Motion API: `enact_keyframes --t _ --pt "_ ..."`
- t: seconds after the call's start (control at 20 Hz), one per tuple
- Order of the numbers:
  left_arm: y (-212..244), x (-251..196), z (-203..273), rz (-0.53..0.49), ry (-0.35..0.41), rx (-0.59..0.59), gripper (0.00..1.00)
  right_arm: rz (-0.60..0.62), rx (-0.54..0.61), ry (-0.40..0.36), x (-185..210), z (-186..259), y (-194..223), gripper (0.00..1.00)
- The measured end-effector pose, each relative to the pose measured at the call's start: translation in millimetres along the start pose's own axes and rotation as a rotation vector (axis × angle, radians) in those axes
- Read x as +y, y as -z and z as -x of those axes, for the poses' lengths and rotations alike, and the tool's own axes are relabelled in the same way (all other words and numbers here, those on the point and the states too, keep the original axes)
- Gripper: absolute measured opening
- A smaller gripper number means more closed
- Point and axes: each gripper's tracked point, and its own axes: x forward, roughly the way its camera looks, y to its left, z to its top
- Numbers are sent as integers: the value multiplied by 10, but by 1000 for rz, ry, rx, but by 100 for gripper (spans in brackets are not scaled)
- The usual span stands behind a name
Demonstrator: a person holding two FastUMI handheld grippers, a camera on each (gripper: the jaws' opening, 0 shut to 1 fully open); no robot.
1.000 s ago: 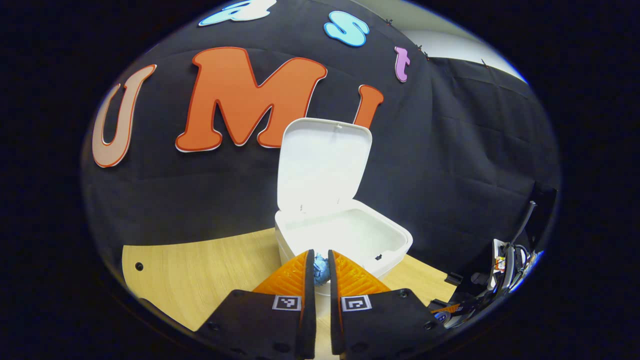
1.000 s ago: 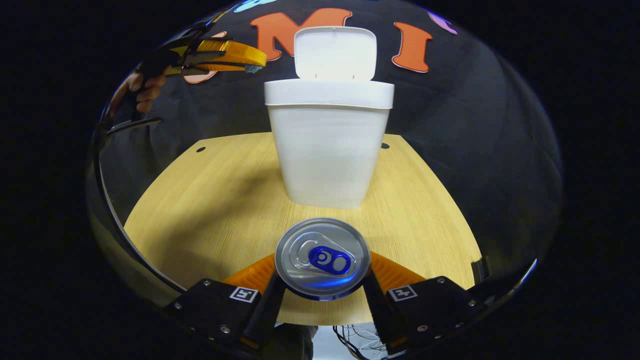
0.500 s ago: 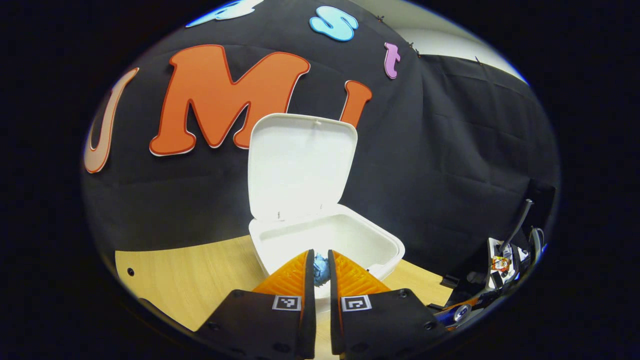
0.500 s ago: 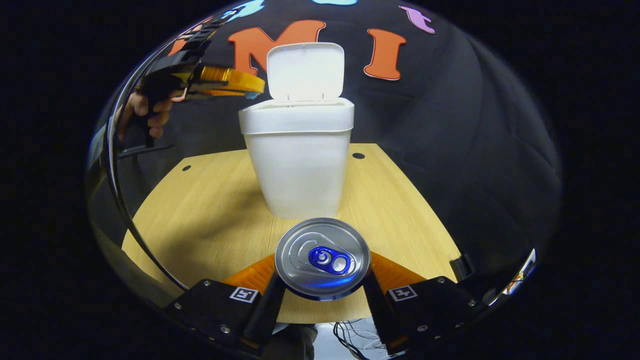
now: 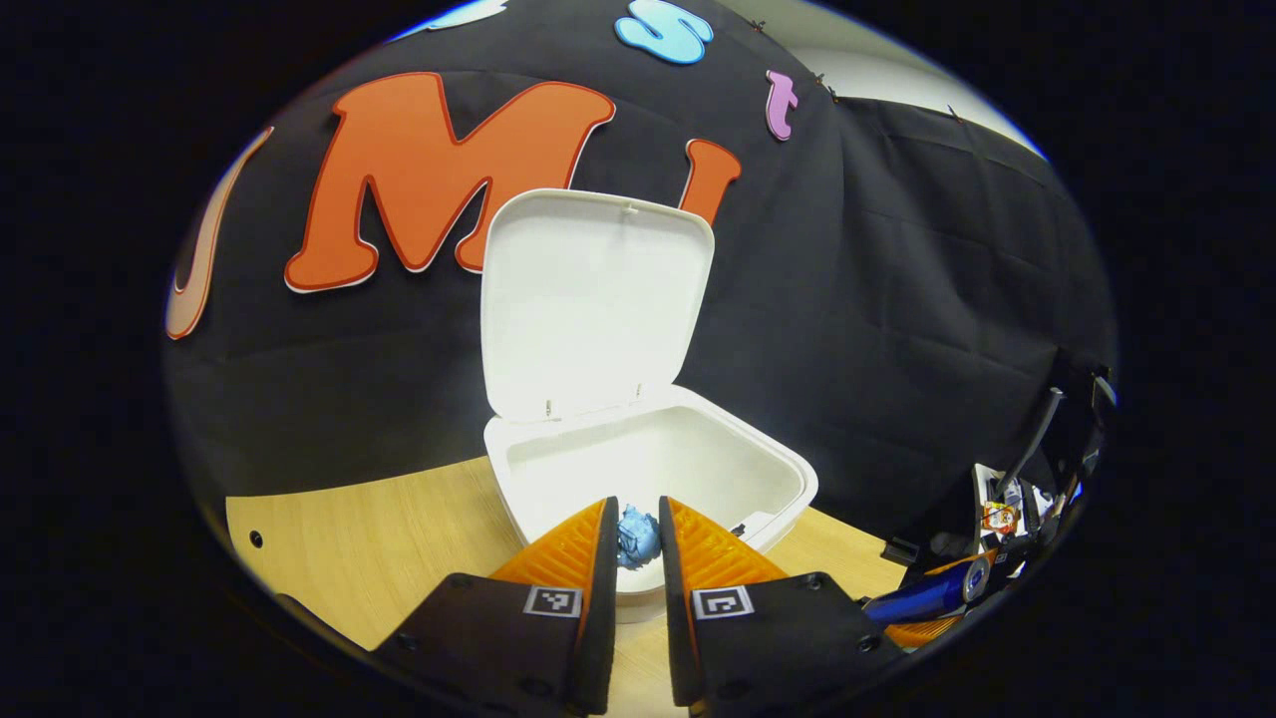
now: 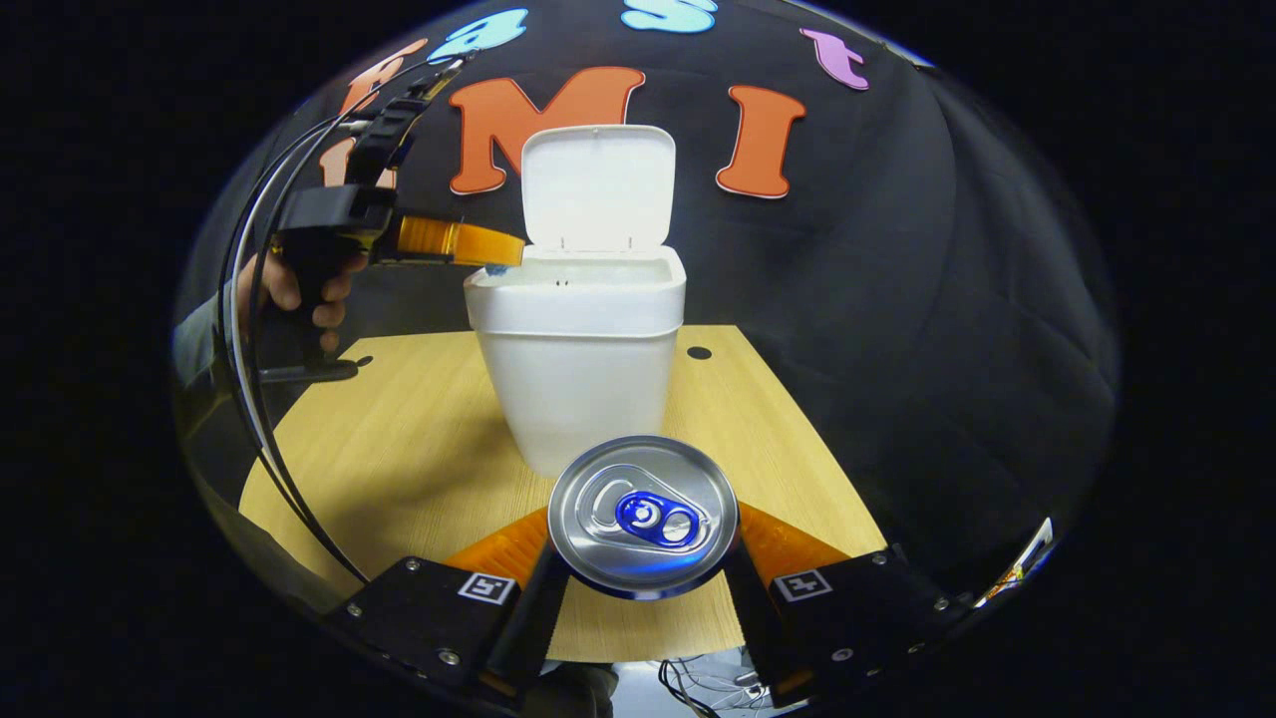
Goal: Press the lid of the desktop garbage bin to open it, pick up the crumpled paper on the desktop and throw it into the bin, then pick up the pop can on the desktop and drop it into the bin, and finally close the garbage bin lid.
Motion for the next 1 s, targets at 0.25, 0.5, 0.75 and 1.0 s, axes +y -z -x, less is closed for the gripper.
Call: enact_keyframes --t 0.25,0.5,0.75,1.0 --pt "-2 -6 63 8 14 -12 52 24 -38 10 -37 -61 -299 79" --pt "14 62 165 11 -3 -29 81 56 -54 20 -111 -188 -539 79" --pt "150 170 401 -43 -51 -27 99 77 -107 -14 -49 -235 -909 79" --pt "247 322 657 -57 -116 -33 99 140 -148 -39 60 -289 -1272 79"
